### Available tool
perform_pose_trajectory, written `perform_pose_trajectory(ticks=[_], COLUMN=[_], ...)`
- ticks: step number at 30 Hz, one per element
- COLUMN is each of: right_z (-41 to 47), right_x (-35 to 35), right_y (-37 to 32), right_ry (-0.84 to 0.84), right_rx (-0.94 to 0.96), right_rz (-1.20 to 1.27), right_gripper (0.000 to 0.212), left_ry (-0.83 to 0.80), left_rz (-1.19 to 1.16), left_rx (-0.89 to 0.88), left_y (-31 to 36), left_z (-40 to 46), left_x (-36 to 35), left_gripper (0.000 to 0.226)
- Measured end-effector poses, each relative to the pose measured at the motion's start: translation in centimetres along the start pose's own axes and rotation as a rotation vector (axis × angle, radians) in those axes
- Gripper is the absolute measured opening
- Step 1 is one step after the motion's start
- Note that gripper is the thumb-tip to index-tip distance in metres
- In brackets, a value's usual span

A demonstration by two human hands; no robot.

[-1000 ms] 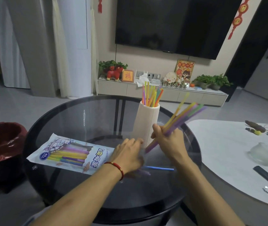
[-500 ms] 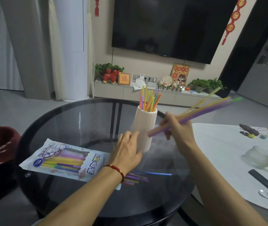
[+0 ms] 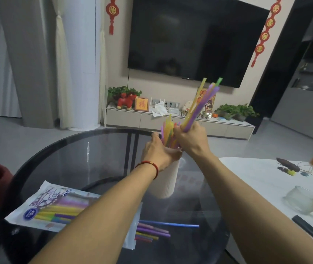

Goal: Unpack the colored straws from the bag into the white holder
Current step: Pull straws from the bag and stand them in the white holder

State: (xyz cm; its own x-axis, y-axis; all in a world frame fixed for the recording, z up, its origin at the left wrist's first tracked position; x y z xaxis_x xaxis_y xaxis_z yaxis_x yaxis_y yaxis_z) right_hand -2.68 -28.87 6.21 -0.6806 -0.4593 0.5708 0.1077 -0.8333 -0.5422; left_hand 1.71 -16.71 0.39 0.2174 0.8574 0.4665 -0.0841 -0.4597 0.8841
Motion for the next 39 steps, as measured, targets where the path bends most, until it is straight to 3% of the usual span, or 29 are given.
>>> perform_pose_trajectory(ticks=[5, 13, 16, 20, 22, 24, 27, 29, 31, 35, 37, 39], right_z=[0.1, 1.3, 0.9, 0.6, 0.6, 0.2, -0.9, -1.1, -0.4, -3.4, -7.7, -12.1], right_x=[-0.7, 1.2, 1.7, 2.7, 2.2, 1.1, 0.3, 1.5, 3.6, 6.9, 6.4, 4.1], right_y=[0.3, -1.9, -2.1, -3.2, -3.4, -3.1, -2.7, -3.5, -3.9, -4.1, -2.7, 0.5], right_ry=[-0.087, 0.013, 0.076, 0.227, 0.174, -0.024, -0.265, -0.258, -0.124, 0.151, 0.090, -0.156], right_rx=[-0.027, 0.081, 0.088, 0.300, 0.387, 0.401, 0.361, 0.386, 0.429, 0.600, 0.622, 0.568], right_rz=[-0.003, -0.022, 0.025, 0.010, 0.005, -0.092, -0.071, 0.011, -0.006, -0.091, -0.169, -0.248], right_gripper=[0.031, 0.026, 0.044, 0.078, 0.069, 0.038, 0.045, 0.047, 0.041, 0.028, 0.027, 0.030], left_ry=[0.041, 0.046, 0.044, 0.035, 0.030, 0.038, 0.016, -0.060, -0.116, -0.264, -0.415, -0.472], left_rz=[0.069, 0.069, 0.065, 0.083, 0.091, 0.063, 0.073, 0.140, 0.207, 0.538, 0.796, 1.019], left_rx=[-0.016, -0.023, -0.031, -0.080, -0.091, -0.071, -0.110, -0.124, -0.022, -0.180, -0.190, -0.156], left_y=[-0.1, 0.1, 0.3, 0.3, 0.2, 0.1, -0.3, -2.1, -5.5, -10.2, -12.6, -14.8], left_z=[-0.4, -0.5, -0.4, -0.3, -0.4, -0.3, -0.6, -0.9, -1.8, -4.6, -5.8, -6.3], left_x=[0.1, 0.2, 0.1, -0.1, -0.1, -0.2, -0.1, 0.2, 1.3, 4.3, 5.2, 6.0], left_gripper=[0.070, 0.057, 0.053, 0.048, 0.050, 0.057, 0.060, 0.080, 0.112, 0.100, 0.118, 0.136])
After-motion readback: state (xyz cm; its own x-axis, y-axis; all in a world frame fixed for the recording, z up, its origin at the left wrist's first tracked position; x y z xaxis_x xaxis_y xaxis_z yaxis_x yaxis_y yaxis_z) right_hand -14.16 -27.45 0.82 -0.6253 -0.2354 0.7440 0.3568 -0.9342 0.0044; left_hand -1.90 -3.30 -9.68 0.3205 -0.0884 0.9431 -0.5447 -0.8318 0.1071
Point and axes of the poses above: each hand's wrist, its own z-axis towards the middle knuckle, its own x-axis out of the back of the hand, y = z × x, the point moved 4 cm from there along z, towards the middle knuckle, and after that the axes turned 14 degrees about x, right-handed, at the moved point
